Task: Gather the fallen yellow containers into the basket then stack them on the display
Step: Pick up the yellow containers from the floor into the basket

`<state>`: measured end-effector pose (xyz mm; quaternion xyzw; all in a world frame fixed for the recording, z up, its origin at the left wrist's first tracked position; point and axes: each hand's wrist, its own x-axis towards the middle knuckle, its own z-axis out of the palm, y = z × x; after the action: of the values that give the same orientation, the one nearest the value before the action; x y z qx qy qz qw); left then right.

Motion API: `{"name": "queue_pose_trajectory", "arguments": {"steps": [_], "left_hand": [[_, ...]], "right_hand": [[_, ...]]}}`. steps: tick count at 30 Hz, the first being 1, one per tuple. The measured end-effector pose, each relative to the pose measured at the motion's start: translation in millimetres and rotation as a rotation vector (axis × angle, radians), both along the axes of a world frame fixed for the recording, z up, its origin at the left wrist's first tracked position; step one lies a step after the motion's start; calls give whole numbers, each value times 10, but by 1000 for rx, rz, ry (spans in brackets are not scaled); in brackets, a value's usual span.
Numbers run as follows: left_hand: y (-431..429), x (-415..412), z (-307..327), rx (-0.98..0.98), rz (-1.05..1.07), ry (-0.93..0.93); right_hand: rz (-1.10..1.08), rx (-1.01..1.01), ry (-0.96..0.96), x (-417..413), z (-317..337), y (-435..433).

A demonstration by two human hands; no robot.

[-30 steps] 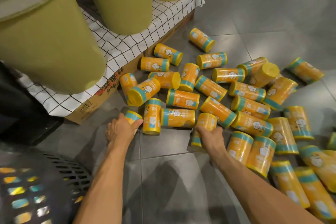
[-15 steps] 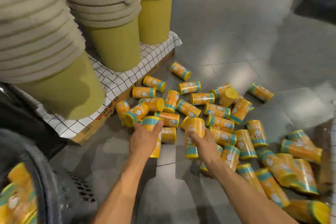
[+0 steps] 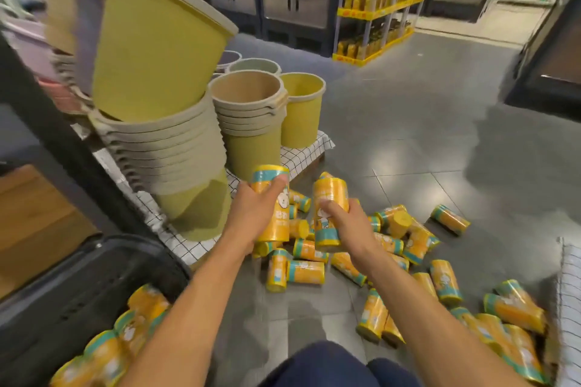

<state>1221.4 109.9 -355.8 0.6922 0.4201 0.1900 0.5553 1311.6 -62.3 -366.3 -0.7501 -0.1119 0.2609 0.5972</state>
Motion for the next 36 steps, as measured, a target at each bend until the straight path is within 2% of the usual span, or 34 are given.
{"name": "queue_pose_trajectory", "arguments": {"steps": [6, 8, 12, 16, 19, 23, 27, 30, 36], "left_hand": [[669, -1009, 261, -94, 175, -71], [920, -1425, 221, -123, 247, -40], [1306, -2244, -128, -183, 467, 109], [1574, -2759, -740, -203, 556, 239], [1686, -2958, -1218, -346, 653, 221], [1765, -3041, -1648, -445, 696, 251], [1819, -3061, -1940, -411, 680, 401], [1844, -3020, -2069, -375, 608, 527], [1886, -2975, -2239, -307, 560, 661]], "right_hand": [[271, -84, -160, -592, 435, 854], [391, -123, -191, -854, 445, 1153], [614, -226, -253, -1552, 226, 1644], [870, -465, -391, -2180, -250, 1973], [1006, -675, -465, -2514, -703, 2147], [1098, -809, -431, -2685, -1133, 2278], [1352, -933, -413, -2736, -1375, 2311], [1332, -998, -387, -2720, -1516, 2326], [1382, -1110, -494, -2836, -1755, 2472]]}}
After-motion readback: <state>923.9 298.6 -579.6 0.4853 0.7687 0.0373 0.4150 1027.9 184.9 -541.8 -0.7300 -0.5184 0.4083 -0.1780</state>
